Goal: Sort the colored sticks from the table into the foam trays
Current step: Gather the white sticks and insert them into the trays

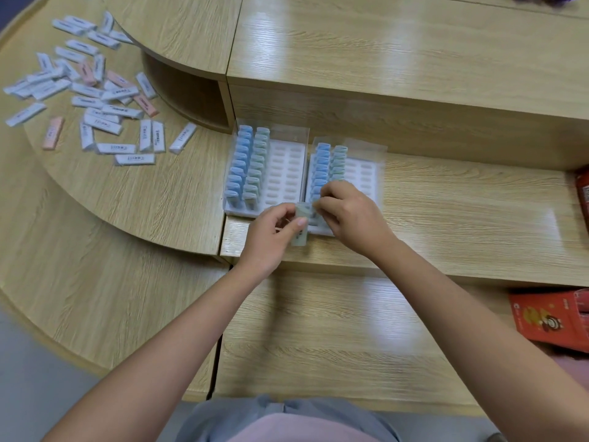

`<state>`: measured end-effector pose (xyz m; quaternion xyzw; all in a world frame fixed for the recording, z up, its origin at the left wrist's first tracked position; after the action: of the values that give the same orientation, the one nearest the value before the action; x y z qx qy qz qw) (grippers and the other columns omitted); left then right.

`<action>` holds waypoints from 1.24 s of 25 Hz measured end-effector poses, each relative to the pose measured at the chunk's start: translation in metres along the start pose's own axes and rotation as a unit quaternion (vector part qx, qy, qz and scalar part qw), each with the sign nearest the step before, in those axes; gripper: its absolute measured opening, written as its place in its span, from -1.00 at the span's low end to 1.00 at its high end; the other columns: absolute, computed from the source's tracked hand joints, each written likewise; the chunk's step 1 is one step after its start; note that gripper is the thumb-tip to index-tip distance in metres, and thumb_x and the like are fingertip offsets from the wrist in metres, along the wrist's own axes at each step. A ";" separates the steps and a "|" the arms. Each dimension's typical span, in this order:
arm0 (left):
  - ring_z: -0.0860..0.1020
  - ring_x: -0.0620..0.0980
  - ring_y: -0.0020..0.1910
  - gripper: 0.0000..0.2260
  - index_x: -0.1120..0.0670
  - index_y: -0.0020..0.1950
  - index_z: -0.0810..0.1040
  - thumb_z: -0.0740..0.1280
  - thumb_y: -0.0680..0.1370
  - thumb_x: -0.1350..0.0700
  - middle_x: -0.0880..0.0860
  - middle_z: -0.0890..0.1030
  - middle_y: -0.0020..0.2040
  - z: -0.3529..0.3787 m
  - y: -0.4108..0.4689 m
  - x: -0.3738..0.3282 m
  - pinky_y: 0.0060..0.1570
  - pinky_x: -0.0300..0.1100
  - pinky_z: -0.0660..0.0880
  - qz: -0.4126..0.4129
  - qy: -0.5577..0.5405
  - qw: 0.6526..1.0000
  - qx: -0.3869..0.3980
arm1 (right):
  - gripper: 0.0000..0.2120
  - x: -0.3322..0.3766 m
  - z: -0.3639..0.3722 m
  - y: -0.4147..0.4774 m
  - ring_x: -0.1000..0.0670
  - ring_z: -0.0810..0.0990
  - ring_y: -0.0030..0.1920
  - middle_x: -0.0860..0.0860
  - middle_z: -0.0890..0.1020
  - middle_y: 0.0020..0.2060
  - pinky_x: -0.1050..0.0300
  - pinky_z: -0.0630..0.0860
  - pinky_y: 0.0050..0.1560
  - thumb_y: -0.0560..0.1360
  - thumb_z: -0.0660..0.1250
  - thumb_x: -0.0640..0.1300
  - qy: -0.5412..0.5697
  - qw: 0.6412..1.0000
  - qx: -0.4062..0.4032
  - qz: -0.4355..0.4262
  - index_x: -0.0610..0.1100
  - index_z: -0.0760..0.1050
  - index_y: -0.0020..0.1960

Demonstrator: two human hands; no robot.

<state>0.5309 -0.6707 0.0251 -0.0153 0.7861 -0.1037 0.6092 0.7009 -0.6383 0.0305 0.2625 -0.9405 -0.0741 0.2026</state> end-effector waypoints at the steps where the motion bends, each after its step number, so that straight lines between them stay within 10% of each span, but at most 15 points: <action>1: 0.52 -0.15 -0.20 -0.90 -0.08 -0.10 0.56 0.38 0.51 0.13 -0.06 0.57 -0.19 0.001 0.005 0.000 -0.14 -0.22 0.46 0.020 0.029 0.999 0.012 | -0.89 -0.002 -0.003 -0.002 -0.15 0.55 -0.14 -0.13 0.56 -0.14 0.00 0.53 -0.30 0.45 0.30 -0.28 0.029 0.999 -0.007 0.022 -0.26 0.59 -0.09; 17: 0.61 0.10 -0.33 -0.88 0.20 -0.11 0.62 0.43 0.40 0.19 0.10 0.63 -0.27 0.018 0.032 0.008 -0.36 -0.12 0.50 0.315 0.401 0.860 -0.021 | -0.85 -0.014 -0.007 -0.066 0.15 0.47 -0.20 -0.03 0.63 -0.14 0.47 0.36 -0.16 0.51 0.28 -0.33 0.167 0.951 -0.082 0.248 -0.20 0.60 -0.01; 21: 0.58 0.12 -0.39 -0.87 0.17 -0.13 0.63 0.51 0.38 0.19 0.10 0.60 -0.31 0.028 0.032 0.013 -0.42 -0.15 0.41 0.275 0.456 0.847 -0.015 | -0.84 -0.014 -0.003 -0.073 0.12 0.50 -0.16 -0.01 0.63 -0.12 0.49 0.35 -0.14 0.51 0.28 -0.32 0.175 0.943 -0.064 0.277 -0.18 0.60 0.00; 26: 0.55 0.12 0.01 -0.75 0.12 0.11 0.54 0.22 0.59 -0.02 0.08 0.58 0.03 0.027 0.035 0.003 -0.17 -0.09 0.36 0.131 0.524 0.841 0.036 | -0.83 0.003 0.006 -0.089 0.10 0.50 -0.16 -0.01 0.63 -0.10 0.44 0.35 -0.14 0.50 0.28 -0.30 0.188 0.937 -0.007 0.295 -0.16 0.60 0.01; 31: 0.56 0.02 -0.01 -0.72 0.06 0.23 0.50 0.24 0.58 -0.03 0.01 0.55 0.10 -0.001 0.001 -0.008 -0.14 -0.09 0.45 0.145 0.416 0.898 0.014 | -0.86 0.027 0.012 -0.094 0.03 0.54 -0.13 -0.03 0.63 -0.12 0.17 0.46 -0.05 0.49 0.30 -0.27 0.171 0.952 0.051 0.249 -0.16 0.60 -0.01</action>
<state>0.5320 -0.6684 0.0332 0.1522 0.9598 -0.0225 0.2349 0.7180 -0.7318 0.0060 0.0386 -0.9298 0.0726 0.3588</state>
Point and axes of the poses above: each hand's wrist, its own y-axis towards the middle knuckle, its own z-axis out of the palm, x = y × z, the point moved 1 cm from there along y, towards the middle knuckle
